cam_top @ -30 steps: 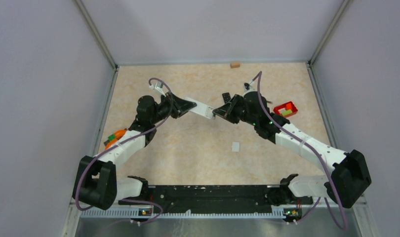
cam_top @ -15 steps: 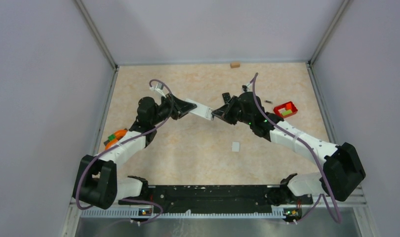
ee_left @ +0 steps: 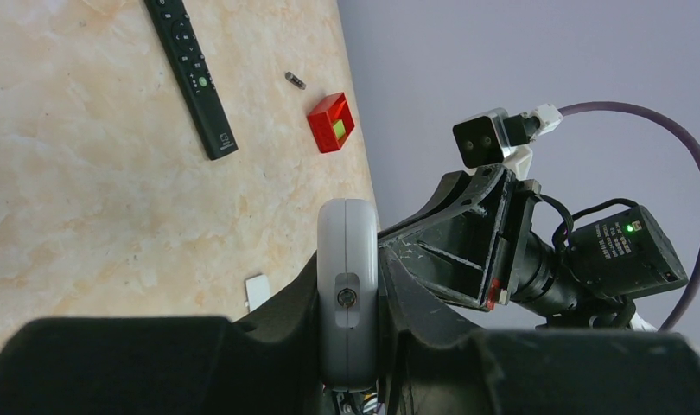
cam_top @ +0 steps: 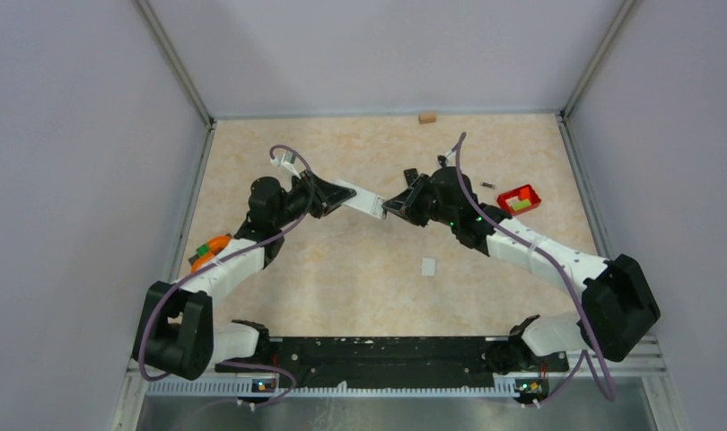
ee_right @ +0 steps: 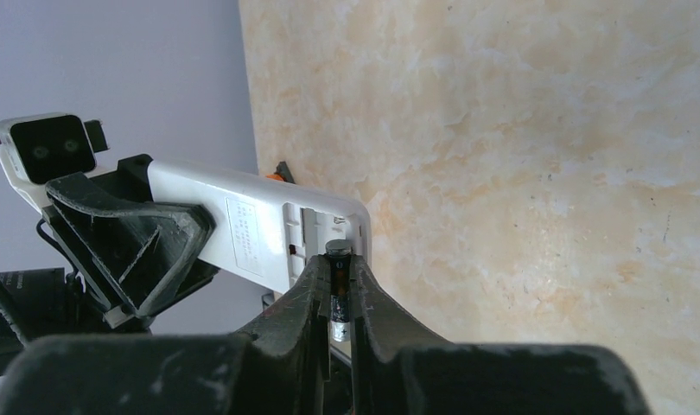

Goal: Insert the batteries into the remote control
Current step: Load the battery into the remote control.

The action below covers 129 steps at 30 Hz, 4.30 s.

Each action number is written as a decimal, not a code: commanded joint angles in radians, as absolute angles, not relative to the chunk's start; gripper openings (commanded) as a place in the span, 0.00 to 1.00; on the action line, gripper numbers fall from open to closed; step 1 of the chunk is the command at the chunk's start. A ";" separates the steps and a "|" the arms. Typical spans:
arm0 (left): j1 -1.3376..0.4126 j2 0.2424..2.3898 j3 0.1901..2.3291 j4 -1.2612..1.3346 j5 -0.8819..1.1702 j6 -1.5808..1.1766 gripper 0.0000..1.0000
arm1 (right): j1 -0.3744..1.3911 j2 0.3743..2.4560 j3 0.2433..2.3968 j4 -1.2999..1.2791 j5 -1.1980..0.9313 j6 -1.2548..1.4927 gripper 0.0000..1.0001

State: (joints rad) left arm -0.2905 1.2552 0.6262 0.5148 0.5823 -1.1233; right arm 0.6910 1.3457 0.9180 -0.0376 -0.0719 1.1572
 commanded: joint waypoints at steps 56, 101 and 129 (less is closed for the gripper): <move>-0.296 1.256 0.682 0.504 0.553 -1.094 0.00 | 0.702 1.403 0.944 -0.048 -0.144 1.197 0.24; -0.296 1.296 0.723 0.400 0.443 -1.145 0.00 | 0.718 1.301 0.945 -0.132 0.058 1.154 0.00; -0.299 1.313 0.710 0.413 0.369 -1.178 0.00 | 0.848 1.557 1.266 -0.341 0.344 1.000 0.00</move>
